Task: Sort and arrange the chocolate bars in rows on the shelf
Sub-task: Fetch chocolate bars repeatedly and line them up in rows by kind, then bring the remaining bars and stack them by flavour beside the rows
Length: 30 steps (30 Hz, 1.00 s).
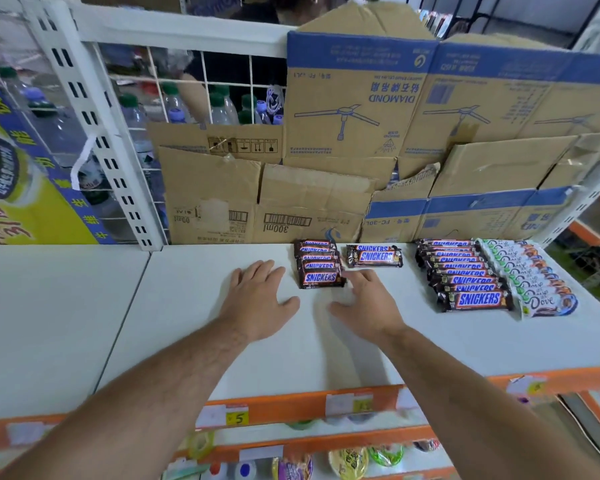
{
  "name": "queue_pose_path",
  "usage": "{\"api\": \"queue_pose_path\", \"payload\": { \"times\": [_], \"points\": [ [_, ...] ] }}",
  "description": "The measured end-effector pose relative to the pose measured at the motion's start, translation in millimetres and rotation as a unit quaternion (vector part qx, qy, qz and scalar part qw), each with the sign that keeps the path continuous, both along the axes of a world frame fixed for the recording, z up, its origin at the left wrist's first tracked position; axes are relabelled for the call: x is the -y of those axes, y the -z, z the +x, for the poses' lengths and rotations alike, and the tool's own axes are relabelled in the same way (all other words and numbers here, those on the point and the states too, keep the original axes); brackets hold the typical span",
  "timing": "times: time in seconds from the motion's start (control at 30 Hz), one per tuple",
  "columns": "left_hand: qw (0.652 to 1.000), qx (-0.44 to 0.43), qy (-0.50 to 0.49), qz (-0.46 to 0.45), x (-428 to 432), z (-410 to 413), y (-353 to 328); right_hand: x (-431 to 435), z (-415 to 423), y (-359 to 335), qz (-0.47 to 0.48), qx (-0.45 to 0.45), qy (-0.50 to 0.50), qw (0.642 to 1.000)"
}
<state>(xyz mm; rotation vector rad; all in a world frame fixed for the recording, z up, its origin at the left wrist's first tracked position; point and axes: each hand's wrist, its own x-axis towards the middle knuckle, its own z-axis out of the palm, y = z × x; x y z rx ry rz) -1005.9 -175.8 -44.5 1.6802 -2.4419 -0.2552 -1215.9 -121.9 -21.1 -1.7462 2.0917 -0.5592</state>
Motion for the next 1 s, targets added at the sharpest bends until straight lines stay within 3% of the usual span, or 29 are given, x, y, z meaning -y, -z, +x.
{"api": "queue_pose_path", "payload": {
  "times": [0.13,0.3,0.67,1.0],
  "points": [
    [0.999,0.008,0.020,0.027,-10.2,10.8,-17.5,-18.1,8.4,-15.8,0.074,-0.126,-0.066,0.987],
    [0.999,0.030,0.011,0.005,-46.8,30.8,-41.1,-36.8,25.4,-31.9,0.081,-0.185,-0.135,0.970],
    [0.992,0.022,-0.127,-0.001,-168.9,112.6,-65.1,-86.9,119.0,-33.4,0.009,-0.076,-0.260,0.963],
    [0.972,-0.006,-0.234,-0.014,-212.9,241.2,-71.4,-98.0,254.8,-50.3,-0.002,-0.098,-0.340,0.935]
  ]
}}
